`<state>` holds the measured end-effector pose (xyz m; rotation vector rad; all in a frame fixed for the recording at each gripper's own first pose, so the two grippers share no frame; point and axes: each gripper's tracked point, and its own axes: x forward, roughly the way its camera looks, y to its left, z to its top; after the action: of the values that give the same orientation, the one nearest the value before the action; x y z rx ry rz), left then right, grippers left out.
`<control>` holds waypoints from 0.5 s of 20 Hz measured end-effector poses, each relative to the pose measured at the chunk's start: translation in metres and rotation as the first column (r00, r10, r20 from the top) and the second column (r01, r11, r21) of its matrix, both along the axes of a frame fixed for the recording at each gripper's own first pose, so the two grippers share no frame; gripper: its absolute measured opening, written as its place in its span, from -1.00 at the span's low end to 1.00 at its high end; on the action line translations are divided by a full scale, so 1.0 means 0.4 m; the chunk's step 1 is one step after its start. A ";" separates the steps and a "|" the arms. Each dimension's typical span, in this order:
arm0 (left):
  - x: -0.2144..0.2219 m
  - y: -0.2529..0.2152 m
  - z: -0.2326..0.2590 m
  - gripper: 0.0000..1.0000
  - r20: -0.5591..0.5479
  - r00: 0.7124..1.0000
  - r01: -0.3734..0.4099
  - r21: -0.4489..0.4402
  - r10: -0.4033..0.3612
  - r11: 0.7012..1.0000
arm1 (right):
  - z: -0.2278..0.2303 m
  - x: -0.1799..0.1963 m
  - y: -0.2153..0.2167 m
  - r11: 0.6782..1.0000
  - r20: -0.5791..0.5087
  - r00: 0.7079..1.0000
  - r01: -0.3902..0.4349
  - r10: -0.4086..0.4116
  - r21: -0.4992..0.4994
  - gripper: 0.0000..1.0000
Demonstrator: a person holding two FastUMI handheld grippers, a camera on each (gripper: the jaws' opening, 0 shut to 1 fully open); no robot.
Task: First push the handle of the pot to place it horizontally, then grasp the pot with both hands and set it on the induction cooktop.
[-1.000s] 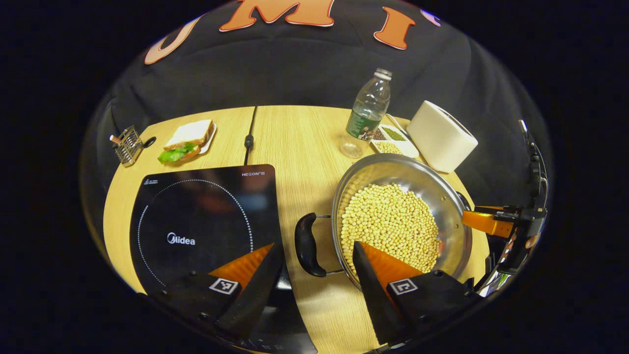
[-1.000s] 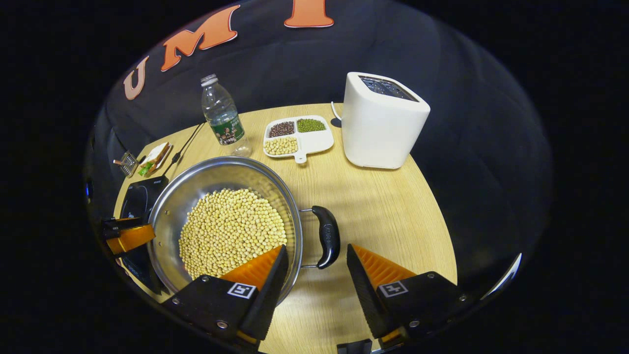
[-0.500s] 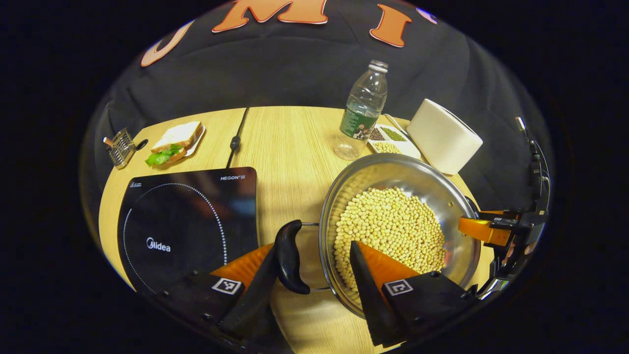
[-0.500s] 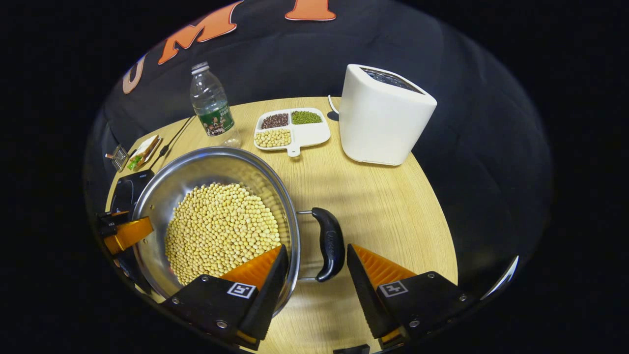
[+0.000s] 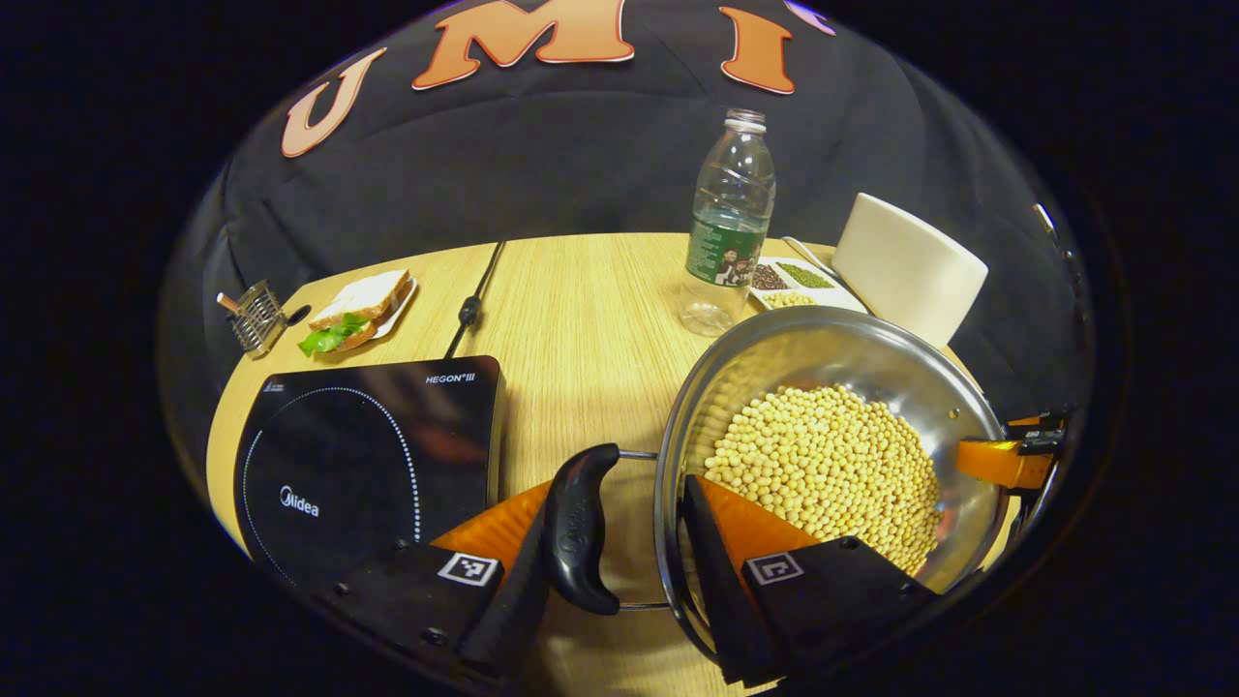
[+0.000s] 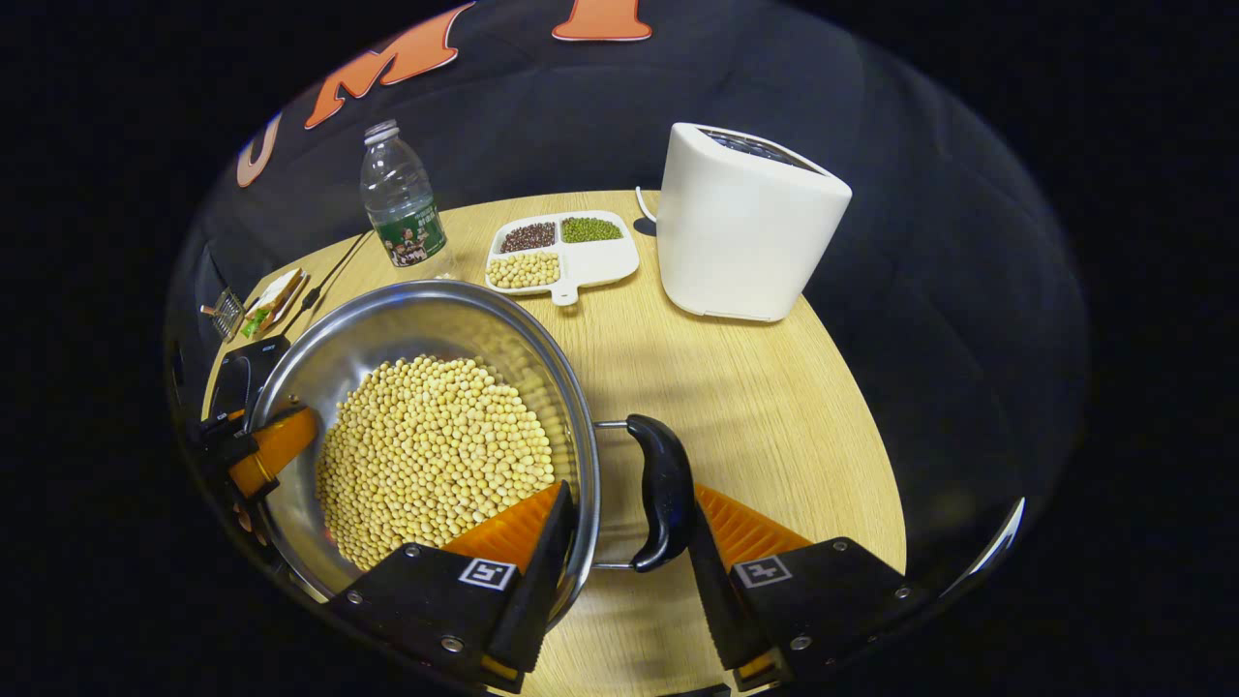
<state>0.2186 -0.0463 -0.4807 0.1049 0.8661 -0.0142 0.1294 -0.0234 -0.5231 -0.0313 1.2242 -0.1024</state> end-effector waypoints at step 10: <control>-0.039 0.017 0.142 0.40 0.133 0.990 0.032 0.052 -0.039 0.998 | 0.001 -0.006 -0.001 0.999 0.098 0.995 0.032 -0.033 0.010 0.19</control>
<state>0.2029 -0.0395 -0.4241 0.1662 0.7308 -0.0184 0.1270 -0.0240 -0.5229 0.0011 1.1265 -0.1253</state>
